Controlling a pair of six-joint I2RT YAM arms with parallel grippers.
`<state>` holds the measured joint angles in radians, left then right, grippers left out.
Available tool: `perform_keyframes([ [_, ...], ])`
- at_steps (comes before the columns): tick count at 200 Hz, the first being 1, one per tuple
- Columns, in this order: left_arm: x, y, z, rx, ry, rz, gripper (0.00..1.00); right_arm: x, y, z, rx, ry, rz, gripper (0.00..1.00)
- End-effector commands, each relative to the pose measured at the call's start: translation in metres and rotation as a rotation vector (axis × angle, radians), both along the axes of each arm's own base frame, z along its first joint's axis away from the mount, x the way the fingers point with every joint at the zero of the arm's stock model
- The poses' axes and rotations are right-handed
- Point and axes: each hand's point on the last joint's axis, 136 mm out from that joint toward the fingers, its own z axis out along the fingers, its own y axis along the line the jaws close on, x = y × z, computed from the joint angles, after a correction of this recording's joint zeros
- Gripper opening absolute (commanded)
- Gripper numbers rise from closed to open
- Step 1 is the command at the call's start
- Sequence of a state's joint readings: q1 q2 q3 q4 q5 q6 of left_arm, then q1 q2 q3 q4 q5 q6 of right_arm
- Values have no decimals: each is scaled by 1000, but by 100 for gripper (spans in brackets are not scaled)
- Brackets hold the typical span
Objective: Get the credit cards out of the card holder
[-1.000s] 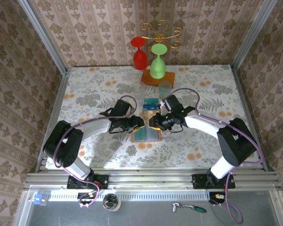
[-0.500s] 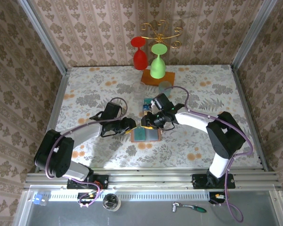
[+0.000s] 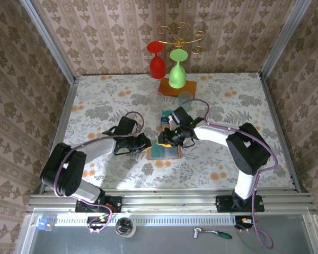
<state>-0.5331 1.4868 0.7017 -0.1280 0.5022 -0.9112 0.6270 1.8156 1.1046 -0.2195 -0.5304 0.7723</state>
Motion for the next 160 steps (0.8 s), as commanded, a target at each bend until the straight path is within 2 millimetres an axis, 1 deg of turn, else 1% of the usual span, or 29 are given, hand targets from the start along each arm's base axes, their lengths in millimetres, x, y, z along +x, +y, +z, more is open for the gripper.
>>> perform_keyframes([
  [1,0,-1,-3,0,3,-18,11,3,8,0,21,2,0,31],
  [29,-1,0,-10,11,17,-22,6,4,8,-5,21,8,-2,31],
  [74,-4,2,-19,24,32,-23,4,1,9,-16,21,28,-3,31],
  [113,-7,4,-27,28,51,-19,0,1,10,-23,17,37,-4,31],
  [160,-13,8,-33,46,63,-22,0,-3,12,-34,15,56,0,31],
])
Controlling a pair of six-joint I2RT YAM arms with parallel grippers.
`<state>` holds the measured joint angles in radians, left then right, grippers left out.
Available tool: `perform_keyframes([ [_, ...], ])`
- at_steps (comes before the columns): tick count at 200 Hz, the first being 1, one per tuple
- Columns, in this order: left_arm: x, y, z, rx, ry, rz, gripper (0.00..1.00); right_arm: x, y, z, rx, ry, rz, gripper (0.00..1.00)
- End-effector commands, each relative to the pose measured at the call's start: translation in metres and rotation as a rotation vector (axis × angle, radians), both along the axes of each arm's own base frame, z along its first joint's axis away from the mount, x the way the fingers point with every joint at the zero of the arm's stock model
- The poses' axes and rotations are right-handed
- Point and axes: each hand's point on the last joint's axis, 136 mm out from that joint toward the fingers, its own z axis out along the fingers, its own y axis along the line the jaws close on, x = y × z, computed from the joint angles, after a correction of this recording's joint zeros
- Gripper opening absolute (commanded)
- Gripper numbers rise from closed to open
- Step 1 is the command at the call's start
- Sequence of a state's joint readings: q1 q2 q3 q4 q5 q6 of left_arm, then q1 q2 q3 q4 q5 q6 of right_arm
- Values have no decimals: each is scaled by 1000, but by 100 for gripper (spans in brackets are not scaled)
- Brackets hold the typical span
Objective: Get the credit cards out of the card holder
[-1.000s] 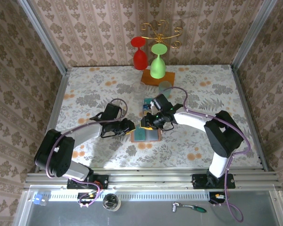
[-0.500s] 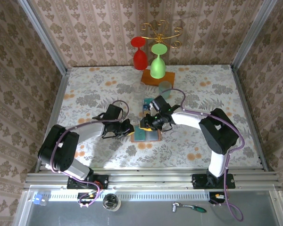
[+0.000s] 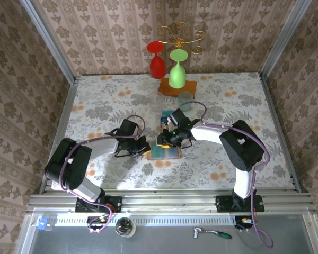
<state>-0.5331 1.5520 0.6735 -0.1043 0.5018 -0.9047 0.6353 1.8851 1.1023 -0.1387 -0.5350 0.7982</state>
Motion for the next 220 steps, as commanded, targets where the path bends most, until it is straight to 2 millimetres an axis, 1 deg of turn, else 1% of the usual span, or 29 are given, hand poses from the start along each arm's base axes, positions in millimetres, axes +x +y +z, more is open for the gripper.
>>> perform_keyframes([
  [1,-5,4,-6,9,8,-18,0,-9,3,-14,5,43,9,31],
  [82,-7,6,-8,19,13,-23,0,-15,-6,-29,-40,52,3,30],
  [102,-8,7,-9,20,15,-23,0,-15,-11,-31,-71,43,0,30],
  [135,-6,6,-8,15,11,-24,0,-13,-18,-25,-113,12,4,30],
  [160,-7,6,-5,14,8,-25,0,-12,-19,-17,-117,-5,6,30],
  [189,-5,7,2,9,-5,-21,0,-10,-17,-6,-103,-24,10,30],
  [220,-1,6,11,4,-26,-17,0,-10,-18,-5,-113,-26,15,30],
])
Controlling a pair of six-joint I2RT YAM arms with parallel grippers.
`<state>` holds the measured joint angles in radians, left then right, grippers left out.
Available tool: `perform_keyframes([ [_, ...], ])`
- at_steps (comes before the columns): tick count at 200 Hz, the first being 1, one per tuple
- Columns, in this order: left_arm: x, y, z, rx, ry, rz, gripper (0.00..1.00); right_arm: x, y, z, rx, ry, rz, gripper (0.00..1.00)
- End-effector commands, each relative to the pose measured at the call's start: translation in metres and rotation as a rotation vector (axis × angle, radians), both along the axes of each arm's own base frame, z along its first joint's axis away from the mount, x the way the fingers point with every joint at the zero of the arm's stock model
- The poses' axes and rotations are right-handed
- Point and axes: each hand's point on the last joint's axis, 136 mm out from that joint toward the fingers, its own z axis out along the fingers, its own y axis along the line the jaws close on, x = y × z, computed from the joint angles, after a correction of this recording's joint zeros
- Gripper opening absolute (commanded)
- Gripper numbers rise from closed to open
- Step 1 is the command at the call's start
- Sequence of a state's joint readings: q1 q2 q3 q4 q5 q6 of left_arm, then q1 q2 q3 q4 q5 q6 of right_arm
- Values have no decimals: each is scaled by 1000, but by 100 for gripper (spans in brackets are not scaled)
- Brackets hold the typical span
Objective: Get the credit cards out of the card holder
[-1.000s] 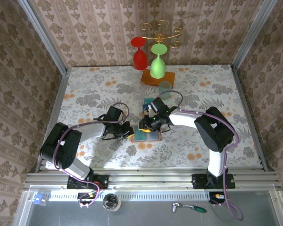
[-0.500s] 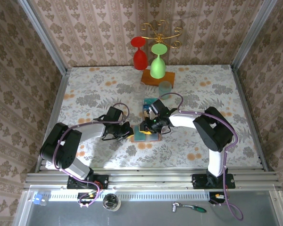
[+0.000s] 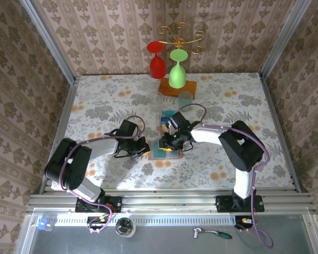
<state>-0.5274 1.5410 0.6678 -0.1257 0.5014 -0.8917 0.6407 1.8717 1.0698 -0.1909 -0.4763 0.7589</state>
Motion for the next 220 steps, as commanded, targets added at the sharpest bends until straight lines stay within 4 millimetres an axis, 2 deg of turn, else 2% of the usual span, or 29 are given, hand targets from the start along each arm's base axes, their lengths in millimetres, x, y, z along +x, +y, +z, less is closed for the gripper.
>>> perform_keyframes([
  [1,3,2,12,-6,-32,-13,0,0,-2,11,-27,-27,11,30],
  [58,9,-7,29,-39,-59,-23,0,1,-3,14,-28,-40,13,30],
  [124,12,-12,31,-42,-65,-28,0,3,-5,19,-27,-50,6,30],
  [187,10,-31,23,-68,-43,-69,0,1,-10,18,-38,-53,-4,31],
  [220,8,-33,13,-41,-28,-78,0,2,-12,18,-36,-54,-9,31],
])
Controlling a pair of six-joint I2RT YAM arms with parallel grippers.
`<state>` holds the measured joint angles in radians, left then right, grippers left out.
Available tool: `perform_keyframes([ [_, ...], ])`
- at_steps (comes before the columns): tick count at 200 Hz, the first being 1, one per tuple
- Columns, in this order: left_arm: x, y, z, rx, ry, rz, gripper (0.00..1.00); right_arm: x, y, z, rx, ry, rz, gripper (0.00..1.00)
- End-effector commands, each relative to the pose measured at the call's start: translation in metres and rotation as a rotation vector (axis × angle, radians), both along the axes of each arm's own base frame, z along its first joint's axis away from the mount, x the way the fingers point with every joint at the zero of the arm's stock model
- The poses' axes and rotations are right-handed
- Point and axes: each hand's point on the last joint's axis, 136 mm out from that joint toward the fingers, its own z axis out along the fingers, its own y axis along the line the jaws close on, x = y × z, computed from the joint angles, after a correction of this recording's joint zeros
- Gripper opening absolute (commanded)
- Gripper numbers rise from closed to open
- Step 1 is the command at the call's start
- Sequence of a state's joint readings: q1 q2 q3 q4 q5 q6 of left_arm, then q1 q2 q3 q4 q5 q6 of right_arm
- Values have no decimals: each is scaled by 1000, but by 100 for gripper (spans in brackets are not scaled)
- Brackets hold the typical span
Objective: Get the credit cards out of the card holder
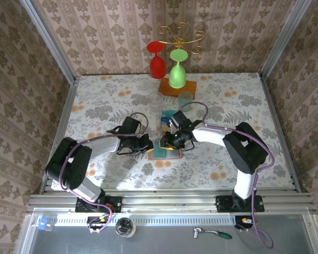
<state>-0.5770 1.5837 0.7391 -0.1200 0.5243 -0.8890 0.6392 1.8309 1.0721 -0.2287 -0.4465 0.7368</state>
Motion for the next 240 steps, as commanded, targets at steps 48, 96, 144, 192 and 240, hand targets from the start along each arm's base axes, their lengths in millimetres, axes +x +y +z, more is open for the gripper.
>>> perform_keyframes([
  [48,2,1,-6,56,-5,-20,0,1,-7,6,-15,-15,-8,31],
  [96,-1,2,-16,67,20,-24,0,1,-7,1,-19,-6,-9,31],
  [144,-5,6,-20,81,34,-22,0,-2,-9,-11,-37,17,-8,31],
  [192,-6,8,-21,83,37,-18,0,-5,-13,-19,-61,33,-12,31],
  [240,-7,8,-21,82,39,-18,0,-7,-14,-27,-76,49,-12,32],
])
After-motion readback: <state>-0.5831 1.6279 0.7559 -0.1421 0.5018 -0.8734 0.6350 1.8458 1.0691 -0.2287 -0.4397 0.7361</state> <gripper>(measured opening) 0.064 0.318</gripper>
